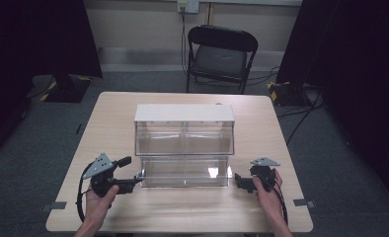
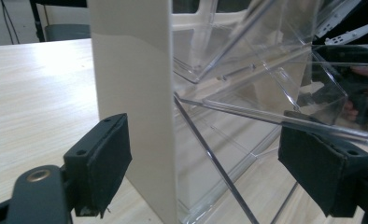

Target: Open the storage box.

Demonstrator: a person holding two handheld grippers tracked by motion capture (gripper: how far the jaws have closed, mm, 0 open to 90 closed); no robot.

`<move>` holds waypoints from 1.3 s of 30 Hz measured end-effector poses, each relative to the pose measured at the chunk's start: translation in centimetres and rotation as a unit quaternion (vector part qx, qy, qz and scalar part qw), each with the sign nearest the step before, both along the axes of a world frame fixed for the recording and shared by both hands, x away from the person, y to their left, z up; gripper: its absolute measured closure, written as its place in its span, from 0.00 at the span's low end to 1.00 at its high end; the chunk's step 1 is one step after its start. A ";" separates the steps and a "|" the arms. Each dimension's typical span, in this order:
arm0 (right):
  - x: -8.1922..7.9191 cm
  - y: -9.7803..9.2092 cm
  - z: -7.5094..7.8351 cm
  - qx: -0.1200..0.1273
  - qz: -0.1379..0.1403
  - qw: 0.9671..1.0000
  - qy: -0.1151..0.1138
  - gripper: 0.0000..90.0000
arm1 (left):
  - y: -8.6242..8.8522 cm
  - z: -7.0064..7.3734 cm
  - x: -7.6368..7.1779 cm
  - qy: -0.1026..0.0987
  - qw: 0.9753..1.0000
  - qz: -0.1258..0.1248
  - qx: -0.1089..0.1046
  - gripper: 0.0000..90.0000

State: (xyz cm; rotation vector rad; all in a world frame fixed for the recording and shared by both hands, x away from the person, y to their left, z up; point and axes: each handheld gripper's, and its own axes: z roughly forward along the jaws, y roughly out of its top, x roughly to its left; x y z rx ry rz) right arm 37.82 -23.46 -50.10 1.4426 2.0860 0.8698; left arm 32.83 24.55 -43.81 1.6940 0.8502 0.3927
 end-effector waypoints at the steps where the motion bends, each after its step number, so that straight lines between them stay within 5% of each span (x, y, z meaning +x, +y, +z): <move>1: 0.0 0.0 0.0 0.000 0.000 1.000 0.000 0.04 | 0.1 0.1 0.0 0.002 1.000 0.001 -0.001 0.18; 39: 0.0 0.0 0.0 -0.002 0.001 1.000 -0.002 0.04 | -0.9 0.8 0.8 0.001 1.000 -0.006 -0.001 0.17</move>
